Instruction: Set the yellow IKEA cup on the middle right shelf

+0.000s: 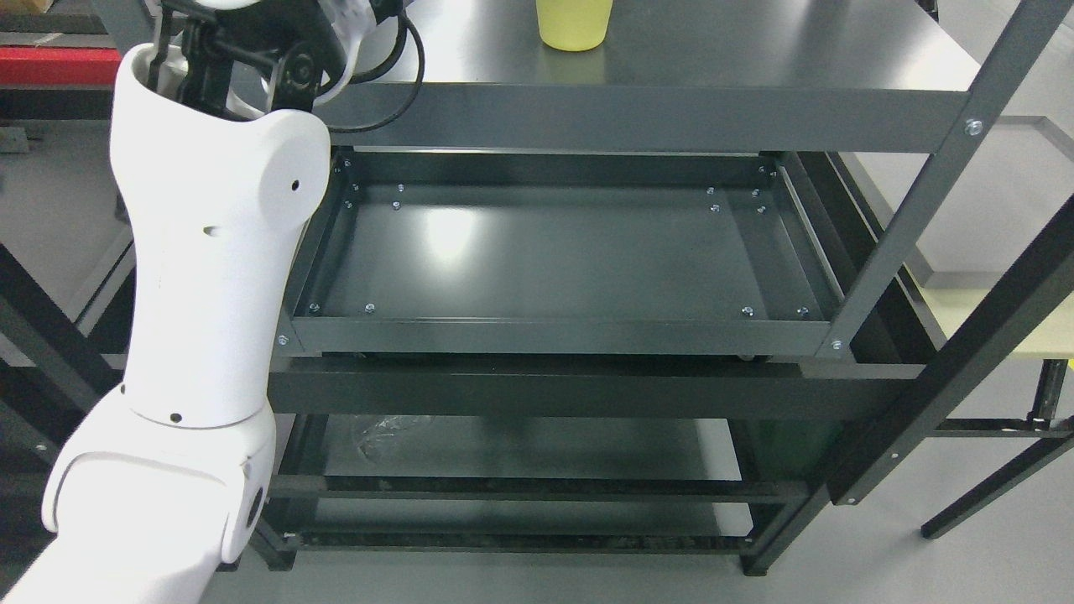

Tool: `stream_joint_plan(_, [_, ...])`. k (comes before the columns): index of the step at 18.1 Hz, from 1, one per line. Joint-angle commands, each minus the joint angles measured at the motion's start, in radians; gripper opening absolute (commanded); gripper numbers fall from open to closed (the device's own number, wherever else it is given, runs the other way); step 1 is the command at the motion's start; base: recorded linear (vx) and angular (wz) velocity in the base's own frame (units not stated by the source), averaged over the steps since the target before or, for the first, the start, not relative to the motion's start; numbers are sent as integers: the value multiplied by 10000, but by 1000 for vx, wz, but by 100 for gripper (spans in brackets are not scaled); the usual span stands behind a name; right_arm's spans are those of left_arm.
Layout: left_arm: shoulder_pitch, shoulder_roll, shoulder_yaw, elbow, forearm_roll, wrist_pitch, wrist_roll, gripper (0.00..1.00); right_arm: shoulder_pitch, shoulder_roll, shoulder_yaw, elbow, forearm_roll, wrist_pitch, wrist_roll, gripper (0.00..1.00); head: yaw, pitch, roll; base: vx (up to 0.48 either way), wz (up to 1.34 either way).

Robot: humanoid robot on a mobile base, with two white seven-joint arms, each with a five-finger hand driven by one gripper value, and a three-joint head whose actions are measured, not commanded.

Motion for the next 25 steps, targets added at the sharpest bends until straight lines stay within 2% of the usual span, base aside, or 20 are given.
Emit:
stream_joint_plan(1, [392,174,-7,-1078,-89,85,-3481,92,139,-175,169,0,-246,0,4,99,0,0,0,0,0])
stream_joint_plan(3, [928,174,-620,-1246,-89,9,-4179,92,139,-175,169,0,-246,0,4,99,0,0,0,0,0])
stream_joint_plan(9, [3426,174,-2751,-2534,-74,-220,-4243,93,139,-175,169,0,-246,0,4,99,0,0,0,0,0])
stream_joint_plan(12, [5419,174,-3704,-2582,-195,-1445,-4106,93,139,-175,169,0,-246,0,4,99,0,0,0,0,0])
stream_joint_plan(14, [7060,174,-3875,-2414,-1157,-2350,-3846,94,139,-175,169,0,-246,0,4,99,0,0,0,0,0])
stream_joint_plan(15, [7720,174,-3754,-2109,-1968,-2931,-3282,98,139,-175,169,0,-246,0,4,99,0,0,0,0,0])
stream_joint_plan(17, [8460,174,-3021,-1190,-3259,-3778,-866,99,139,-175,169,0,-246,0,4,99,0,0,0,0,0])
stream_joint_plan(20, [8967,174,-2282,-787,-3678,-4391,4729,99,139,-175,169,0,-246,0,4,100,0,0,0,0,0])
stream_joint_plan(21, [9197,174,-1991,-787,-3694,-4713,6006,99,139,-175,169,0,-246,0,4,99,0,0,0,0,0])
stream_joint_plan(25, [10056,174,-671,-1199,-3678,-6109,6143,99,139,-175,169,0,-246,0,4,99,0,0,0,0,0])
